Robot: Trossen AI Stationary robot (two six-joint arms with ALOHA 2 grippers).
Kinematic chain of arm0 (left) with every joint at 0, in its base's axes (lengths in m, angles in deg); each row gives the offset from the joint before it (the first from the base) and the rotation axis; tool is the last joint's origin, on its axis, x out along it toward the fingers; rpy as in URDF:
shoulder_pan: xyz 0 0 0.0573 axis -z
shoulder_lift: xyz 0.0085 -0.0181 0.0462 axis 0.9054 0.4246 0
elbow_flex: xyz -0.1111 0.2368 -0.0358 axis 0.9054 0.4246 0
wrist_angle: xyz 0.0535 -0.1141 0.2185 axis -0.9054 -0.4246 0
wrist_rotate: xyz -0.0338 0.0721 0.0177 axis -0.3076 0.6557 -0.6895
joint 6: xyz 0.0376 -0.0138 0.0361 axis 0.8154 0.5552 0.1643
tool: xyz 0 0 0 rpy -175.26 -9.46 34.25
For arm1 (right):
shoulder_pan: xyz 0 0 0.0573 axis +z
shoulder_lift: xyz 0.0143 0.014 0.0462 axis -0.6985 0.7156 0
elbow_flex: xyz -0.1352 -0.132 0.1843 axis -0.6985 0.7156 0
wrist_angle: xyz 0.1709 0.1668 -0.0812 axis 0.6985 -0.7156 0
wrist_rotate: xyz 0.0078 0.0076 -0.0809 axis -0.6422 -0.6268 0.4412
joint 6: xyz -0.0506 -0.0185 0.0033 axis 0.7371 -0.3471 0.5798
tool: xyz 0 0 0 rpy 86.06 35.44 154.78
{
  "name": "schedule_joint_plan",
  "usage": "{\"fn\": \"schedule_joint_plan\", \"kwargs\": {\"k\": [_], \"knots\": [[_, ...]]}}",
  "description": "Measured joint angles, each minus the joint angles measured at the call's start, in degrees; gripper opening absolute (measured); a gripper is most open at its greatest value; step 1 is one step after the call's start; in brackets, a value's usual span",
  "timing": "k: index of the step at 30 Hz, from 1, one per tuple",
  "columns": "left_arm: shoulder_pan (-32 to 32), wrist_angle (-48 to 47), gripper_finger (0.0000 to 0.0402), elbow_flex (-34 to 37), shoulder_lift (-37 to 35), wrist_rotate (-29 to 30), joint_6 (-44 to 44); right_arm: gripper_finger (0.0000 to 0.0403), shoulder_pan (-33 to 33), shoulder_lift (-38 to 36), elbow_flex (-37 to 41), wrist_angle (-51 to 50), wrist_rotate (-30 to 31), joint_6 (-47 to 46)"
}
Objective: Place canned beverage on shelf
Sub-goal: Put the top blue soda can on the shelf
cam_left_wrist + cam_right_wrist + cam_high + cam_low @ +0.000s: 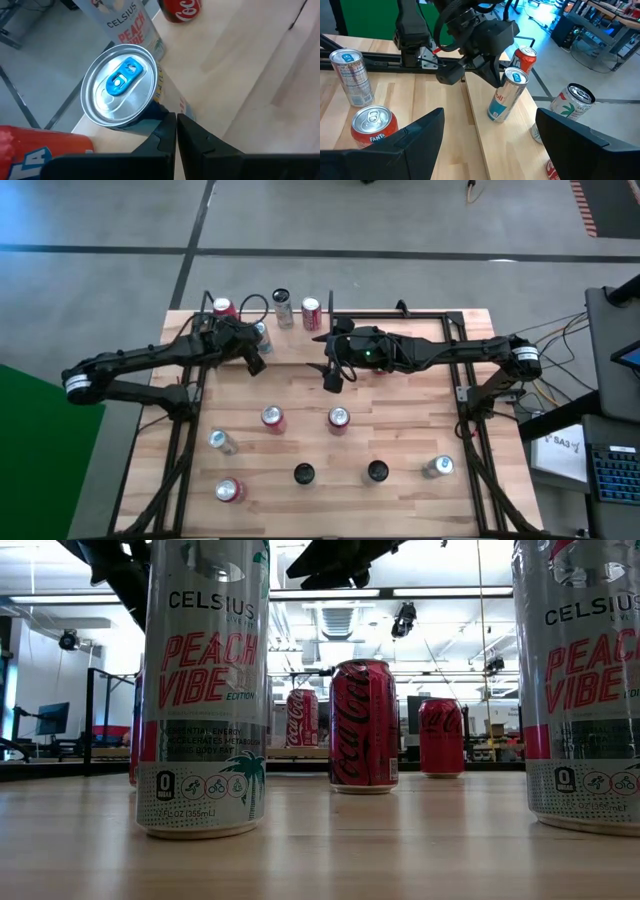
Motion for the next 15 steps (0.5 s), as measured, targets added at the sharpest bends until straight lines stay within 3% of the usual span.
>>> {"fn": "schedule_joint_plan", "kwargs": {"k": [15], "knots": [[-4.18, 5.61, 0.0, 0.0, 1.22, -0.05, 2.98, 0.0304, 0.0, 0.02, 0.0, 0.0, 0.01, 0.02]]}}
